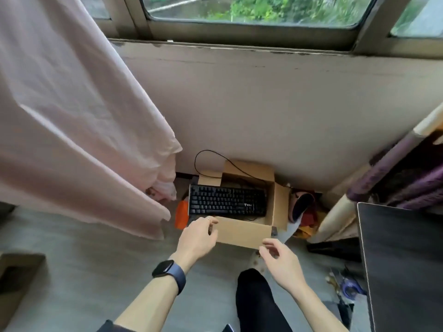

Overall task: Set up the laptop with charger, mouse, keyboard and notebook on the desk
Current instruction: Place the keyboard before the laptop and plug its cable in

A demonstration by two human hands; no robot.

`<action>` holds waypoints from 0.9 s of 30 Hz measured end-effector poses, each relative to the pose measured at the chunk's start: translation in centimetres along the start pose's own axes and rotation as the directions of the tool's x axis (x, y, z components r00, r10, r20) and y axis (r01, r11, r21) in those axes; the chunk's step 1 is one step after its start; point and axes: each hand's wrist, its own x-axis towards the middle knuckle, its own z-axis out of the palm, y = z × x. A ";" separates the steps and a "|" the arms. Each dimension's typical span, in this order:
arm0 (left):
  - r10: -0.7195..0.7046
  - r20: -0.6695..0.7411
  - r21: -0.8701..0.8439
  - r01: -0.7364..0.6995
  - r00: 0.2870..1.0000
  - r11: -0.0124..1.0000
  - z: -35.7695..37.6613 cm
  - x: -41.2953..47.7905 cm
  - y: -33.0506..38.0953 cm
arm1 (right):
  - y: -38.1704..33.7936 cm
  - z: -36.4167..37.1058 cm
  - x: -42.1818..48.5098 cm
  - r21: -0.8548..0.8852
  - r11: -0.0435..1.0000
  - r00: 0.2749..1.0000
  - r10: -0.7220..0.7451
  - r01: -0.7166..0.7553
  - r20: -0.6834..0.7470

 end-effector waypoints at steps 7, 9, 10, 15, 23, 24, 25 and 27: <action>-0.128 0.068 0.057 0.125 0.989 0.991 -1.4 10.6 2.7 | -3.5 -3.9 14.8 -0.118 0.993 0.994 -0.005 0.017 0.106; -0.143 0.104 0.085 0.134 0.984 0.987 -1.3 12.8 2.7 | -3.8 -4.0 18.2 -0.143 0.990 0.991 0.010 0.009 0.137; -0.147 0.118 0.107 0.134 0.982 0.985 -1.2 14.2 2.4 | -3.8 -3.8 20.1 -0.154 0.988 0.989 0.023 0.000 0.145; -0.146 0.155 0.285 0.097 0.977 0.953 0.0 21.1 -0.2 | -3.4 -2.2 29.2 -0.233 0.971 0.986 0.081 -0.045 0.144; -0.222 0.144 0.543 0.110 0.965 0.833 3.5 30.3 -6.7 | -0.5 3.0 42.2 -0.410 0.901 0.974 0.201 -0.143 0.102; -0.248 0.156 0.554 0.123 0.956 0.823 4.0 30.5 -7.5 | -0.3 3.7 43.1 -0.419 0.895 0.972 0.213 -0.152 0.103; -0.263 0.169 0.566 0.124 0.950 0.815 4.6 30.8 -8.5 | 0.1 4.5 43.9 -0.427 0.891 0.972 0.213 -0.151 0.099; -0.261 0.199 0.588 0.098 0.944 0.803 5.3 31.3 -10.1 | 0.7 6.1 45.0 -0.469 0.876 0.983 0.165 -0.111 0.076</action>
